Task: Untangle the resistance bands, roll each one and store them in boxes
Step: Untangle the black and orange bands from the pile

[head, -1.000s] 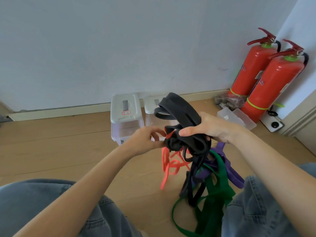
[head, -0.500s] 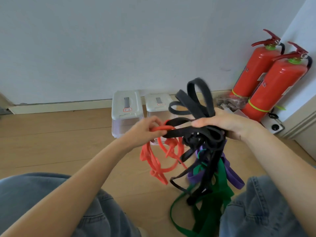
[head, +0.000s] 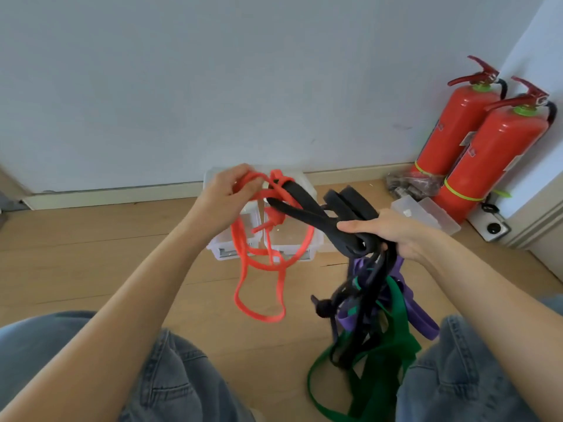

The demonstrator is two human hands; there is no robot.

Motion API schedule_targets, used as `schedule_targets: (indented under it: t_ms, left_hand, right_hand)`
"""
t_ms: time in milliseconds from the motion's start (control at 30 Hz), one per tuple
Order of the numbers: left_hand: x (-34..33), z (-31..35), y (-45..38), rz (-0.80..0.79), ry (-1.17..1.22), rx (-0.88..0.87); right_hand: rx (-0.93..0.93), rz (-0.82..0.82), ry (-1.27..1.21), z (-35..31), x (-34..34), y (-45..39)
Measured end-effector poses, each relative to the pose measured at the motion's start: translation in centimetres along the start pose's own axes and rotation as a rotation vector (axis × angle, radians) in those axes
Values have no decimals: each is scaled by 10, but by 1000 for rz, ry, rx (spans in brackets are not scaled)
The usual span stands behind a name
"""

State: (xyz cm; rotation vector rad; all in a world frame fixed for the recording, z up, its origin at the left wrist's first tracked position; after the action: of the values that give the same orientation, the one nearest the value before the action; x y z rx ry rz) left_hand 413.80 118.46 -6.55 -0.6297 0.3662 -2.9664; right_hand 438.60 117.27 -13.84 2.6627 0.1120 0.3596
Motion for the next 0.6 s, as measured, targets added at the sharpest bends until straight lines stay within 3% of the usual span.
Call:
schedule_targets:
  t_ms: [67,167,300,400,500,567,600]
  left_hand:
    - [1,-19,1,-68,-104,132]
    - [-20,-29,20,-362,-47,262]
    - [-29,-6,18,-360,527,346]
    - [-27,11,15,-398,834,318]
    - [-14,12,5,-259,1084,351]
    - [5,-3,-6,-57,1259,464]
    - [14,-17,-10,54,1235,537]
  right_hand:
    - [5,19,-12,0,4,1]
    - [101,-18,-30,-12,4,4]
    - [211,-36,193,-16,-14,7]
    - [218,-26,183,-10,-22,3]
    - [139,103,229,5,-8,-7]
    - [50,185,288,19,1,-10]
    - [25,206,273,21,3,-9]
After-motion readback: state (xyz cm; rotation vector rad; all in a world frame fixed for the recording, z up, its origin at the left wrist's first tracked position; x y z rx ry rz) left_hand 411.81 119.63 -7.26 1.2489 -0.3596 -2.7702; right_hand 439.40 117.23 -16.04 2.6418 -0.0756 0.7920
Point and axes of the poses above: each hand's wrist, its own y-axis away from the middle knuckle, its own x-axis out of the back of the hand, z = x × y, the point moved 6 cm from there along -y, towards the middle knuckle, and after that the axes turned 9 degrees about z, right-handed, at the moved point
